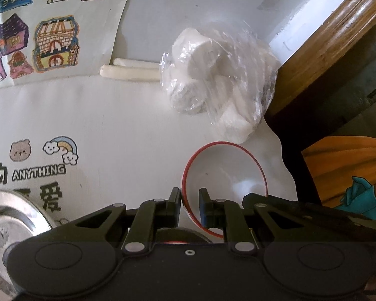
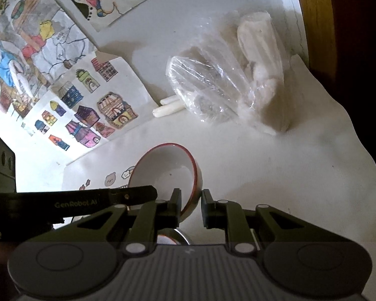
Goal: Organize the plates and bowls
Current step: 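Lift the second white bowl with both grippers toward the bowl stack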
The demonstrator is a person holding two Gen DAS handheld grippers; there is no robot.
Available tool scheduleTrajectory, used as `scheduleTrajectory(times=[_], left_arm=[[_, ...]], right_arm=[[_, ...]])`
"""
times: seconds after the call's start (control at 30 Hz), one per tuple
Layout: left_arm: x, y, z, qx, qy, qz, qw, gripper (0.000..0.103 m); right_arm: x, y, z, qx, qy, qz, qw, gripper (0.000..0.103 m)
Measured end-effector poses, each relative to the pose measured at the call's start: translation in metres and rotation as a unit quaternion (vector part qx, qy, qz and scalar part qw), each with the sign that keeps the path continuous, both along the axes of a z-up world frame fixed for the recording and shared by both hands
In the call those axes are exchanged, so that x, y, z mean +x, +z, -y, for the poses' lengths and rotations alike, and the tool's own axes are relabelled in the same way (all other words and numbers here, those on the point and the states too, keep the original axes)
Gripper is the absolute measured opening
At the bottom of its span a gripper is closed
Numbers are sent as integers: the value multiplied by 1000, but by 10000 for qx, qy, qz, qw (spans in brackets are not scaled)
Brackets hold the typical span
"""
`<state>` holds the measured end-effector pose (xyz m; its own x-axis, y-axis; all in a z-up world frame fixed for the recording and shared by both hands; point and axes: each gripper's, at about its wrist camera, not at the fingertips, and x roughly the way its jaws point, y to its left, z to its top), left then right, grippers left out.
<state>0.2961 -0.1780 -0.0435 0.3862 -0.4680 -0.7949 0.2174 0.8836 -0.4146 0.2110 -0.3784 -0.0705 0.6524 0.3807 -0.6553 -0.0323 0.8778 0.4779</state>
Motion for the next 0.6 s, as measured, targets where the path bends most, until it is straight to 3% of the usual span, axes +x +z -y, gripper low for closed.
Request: scheduleTrajectory(times=[0.6], left_arm=[[-38, -5, -15, 26, 136, -183, 9997, 16]], right_arm=[[-25, -3, -10, 21, 463, -138, 9988, 19]])
